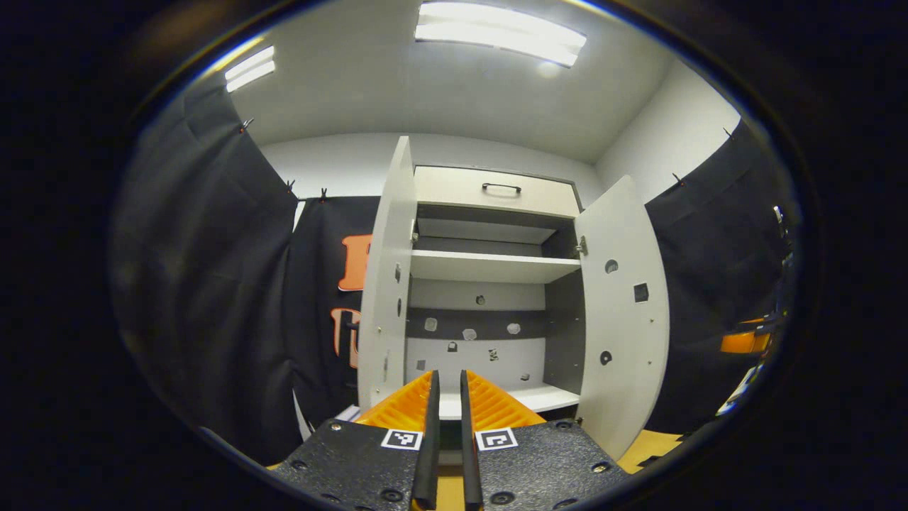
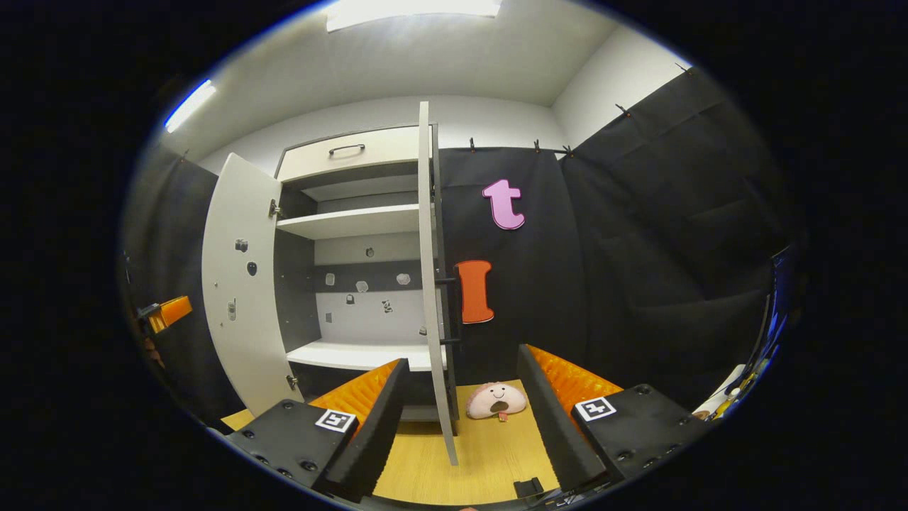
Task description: Open the right door of the double-door shoe cabinet with the right hand, and open the left door with the left hand.
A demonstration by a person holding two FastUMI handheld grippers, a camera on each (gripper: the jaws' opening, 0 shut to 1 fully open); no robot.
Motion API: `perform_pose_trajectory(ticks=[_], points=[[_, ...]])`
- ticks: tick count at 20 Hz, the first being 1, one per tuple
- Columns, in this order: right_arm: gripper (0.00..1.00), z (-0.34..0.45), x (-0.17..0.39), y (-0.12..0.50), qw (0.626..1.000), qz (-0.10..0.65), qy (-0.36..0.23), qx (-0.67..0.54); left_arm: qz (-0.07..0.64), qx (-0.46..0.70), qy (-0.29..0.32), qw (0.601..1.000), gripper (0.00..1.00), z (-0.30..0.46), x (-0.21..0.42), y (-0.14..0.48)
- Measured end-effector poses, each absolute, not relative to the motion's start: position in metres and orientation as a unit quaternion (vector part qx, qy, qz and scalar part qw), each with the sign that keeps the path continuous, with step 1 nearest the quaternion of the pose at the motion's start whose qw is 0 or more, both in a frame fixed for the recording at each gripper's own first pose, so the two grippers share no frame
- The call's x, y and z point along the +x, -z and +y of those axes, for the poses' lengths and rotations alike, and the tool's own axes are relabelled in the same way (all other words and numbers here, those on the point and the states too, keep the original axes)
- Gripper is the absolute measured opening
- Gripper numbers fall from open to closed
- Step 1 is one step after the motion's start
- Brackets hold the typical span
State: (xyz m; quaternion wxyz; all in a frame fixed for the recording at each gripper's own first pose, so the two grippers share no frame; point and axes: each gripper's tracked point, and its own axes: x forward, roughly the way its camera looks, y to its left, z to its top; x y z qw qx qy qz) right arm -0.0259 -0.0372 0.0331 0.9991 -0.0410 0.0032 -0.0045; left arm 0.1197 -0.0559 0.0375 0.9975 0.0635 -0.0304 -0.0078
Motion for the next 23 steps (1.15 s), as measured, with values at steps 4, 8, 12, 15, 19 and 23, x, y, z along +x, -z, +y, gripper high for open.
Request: perform_pose_trajectory(ticks=[4, 8, 12, 15, 19, 23], points=[[0.97, -0.056, -0.053, -0.032, 0.999, 0.003, -0.006, -0.045, -0.016, 0.017, 0.02, 1.0, 0.23, -0.089, 0.11, -0.027], [0.97, -0.066, -0.066, -0.035, 0.999, -0.004, -0.007, -0.037, -0.016, 0.006, 0.026, 1.0, 0.55, -0.104, 0.109, -0.025], [0.97, -0.068, -0.072, -0.029, 1.0, -0.006, -0.005, -0.028, -0.001, 0.026, 0.038, 0.999, 0.81, -0.117, 0.109, -0.017], [0.97, -0.069, -0.072, -0.027, 1.0, -0.007, -0.004, -0.027, 0.009, 0.041, 0.043, 0.998, 0.98, -0.123, 0.109, -0.012], [0.97, -0.068, -0.072, -0.023, 1.0, 0.001, -0.007, -0.024, 0.003, 0.046, 0.044, 0.998, 0.94, -0.124, 0.114, -0.012], [0.97, -0.068, -0.072, -0.022, 1.0, 0.004, -0.008, -0.024, 0.01, 0.037, 0.044, 0.998, 0.94, -0.123, 0.114, -0.009]])
